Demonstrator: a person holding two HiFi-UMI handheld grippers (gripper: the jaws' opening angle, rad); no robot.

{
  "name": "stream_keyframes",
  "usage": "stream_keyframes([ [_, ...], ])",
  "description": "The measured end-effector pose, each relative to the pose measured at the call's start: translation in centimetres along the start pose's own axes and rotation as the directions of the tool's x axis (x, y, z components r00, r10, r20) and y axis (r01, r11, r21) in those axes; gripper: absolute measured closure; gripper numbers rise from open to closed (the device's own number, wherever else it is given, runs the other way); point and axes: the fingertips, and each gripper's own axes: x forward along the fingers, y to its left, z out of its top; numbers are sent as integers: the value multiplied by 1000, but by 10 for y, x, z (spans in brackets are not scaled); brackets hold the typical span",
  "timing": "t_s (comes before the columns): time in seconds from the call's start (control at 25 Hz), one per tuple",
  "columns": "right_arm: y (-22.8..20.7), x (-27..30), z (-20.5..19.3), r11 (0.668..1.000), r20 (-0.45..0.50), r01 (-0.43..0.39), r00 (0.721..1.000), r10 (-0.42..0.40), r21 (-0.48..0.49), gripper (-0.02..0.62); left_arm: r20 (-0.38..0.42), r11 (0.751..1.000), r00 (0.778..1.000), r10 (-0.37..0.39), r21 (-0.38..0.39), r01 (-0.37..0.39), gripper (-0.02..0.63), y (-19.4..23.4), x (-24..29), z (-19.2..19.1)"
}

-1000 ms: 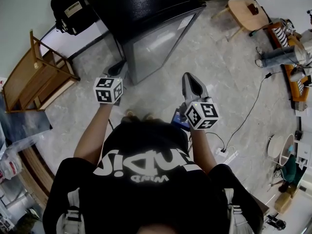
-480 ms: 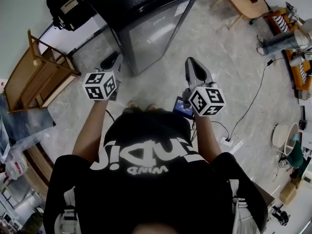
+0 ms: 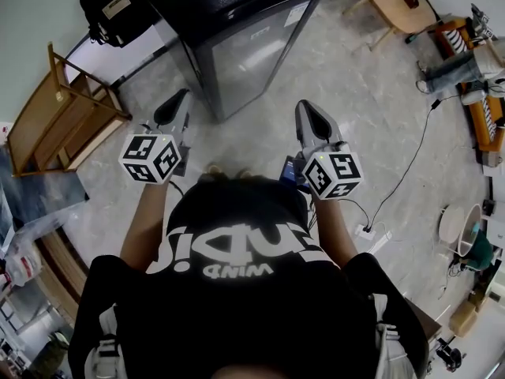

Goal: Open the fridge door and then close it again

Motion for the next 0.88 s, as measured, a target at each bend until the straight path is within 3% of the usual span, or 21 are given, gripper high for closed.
stream_keyframes([
  [0.16,9,-2,0,1000,10,-1,1000,1,-5,598,47,999,999,24,28,-25,604,-6,-15,10],
  [0.56,29,9,-6,997,23,-28,999,30,-68,597,124,992,990,63,104,-76,604,-6,-36,4],
  [0.88,39,12,-23,997,9,-38,999,38,-67,598,142,989,986,86,104,-101,604,-1,-41,2],
])
